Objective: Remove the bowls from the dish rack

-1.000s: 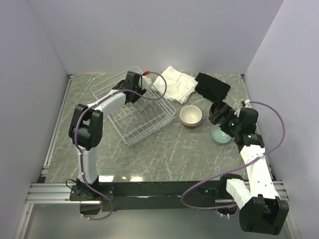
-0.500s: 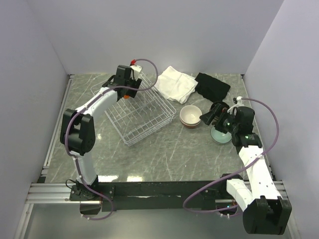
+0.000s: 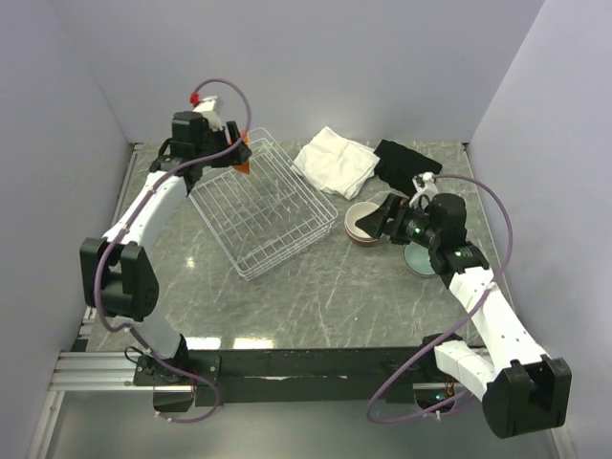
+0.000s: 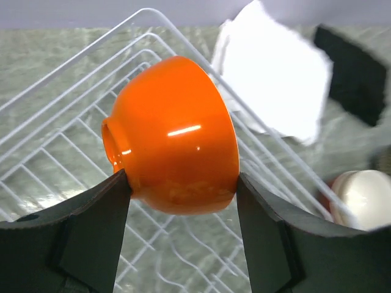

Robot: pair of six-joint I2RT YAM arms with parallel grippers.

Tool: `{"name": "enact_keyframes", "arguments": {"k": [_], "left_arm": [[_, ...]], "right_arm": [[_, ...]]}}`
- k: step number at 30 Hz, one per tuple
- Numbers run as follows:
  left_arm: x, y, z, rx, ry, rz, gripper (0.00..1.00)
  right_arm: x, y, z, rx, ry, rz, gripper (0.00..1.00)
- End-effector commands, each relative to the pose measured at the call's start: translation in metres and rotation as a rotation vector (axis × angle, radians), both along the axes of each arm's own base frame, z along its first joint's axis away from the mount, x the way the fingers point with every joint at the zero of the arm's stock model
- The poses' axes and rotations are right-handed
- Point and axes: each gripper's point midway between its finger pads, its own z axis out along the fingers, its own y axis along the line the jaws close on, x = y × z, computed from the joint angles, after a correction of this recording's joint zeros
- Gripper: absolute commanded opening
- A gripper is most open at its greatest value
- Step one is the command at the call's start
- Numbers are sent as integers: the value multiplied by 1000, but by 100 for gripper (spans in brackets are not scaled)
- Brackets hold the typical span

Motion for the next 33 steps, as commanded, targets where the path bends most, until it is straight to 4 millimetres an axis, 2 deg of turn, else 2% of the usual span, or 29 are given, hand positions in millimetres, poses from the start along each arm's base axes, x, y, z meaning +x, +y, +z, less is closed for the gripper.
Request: {"name": "enact_keyframes", "arguments": {"k": [1, 3, 9, 10, 12, 13, 15, 16, 17, 19, 27, 28, 33], "left_arm": [[-22, -21, 53, -293, -69, -99, 14], [-32, -25, 64, -357, -69, -124, 13], [-64, -45, 69, -499, -51, -251, 13], [-72, -49, 63, -519, -28, -283, 13], [-83, -55, 72, -580, -37, -329, 13], [-88, -58, 64, -598, -13, -339, 13], [-100, -64, 72, -652, -17, -392, 13], [-106, -67, 64, -668, 9, -405, 13], [-112, -70, 69, -681, -12, -436, 13], [-121, -77, 64, -700, 17, -456, 13], [-148, -102, 59, -718, 50, -532, 13], [-151, -105, 64, -723, 33, -547, 13], [-161, -114, 64, -751, 49, -565, 13]], "right_arm": [[10, 19, 36, 30, -109, 60, 99], [11, 29, 37, 37, -103, 85, 99], [19, 55, 47, 74, -96, 137, 99], [21, 58, 48, 80, -97, 141, 99], [26, 65, 48, 98, -75, 145, 99], [25, 69, 47, 103, -61, 156, 99], [31, 77, 50, 122, -63, 166, 99], [32, 80, 51, 128, -62, 172, 99], [36, 83, 51, 133, -53, 172, 99], [38, 88, 51, 137, -45, 183, 99], [58, 111, 54, 180, -3, 203, 94], [62, 113, 48, 180, 15, 200, 92], [70, 122, 44, 206, 47, 213, 84]]}}
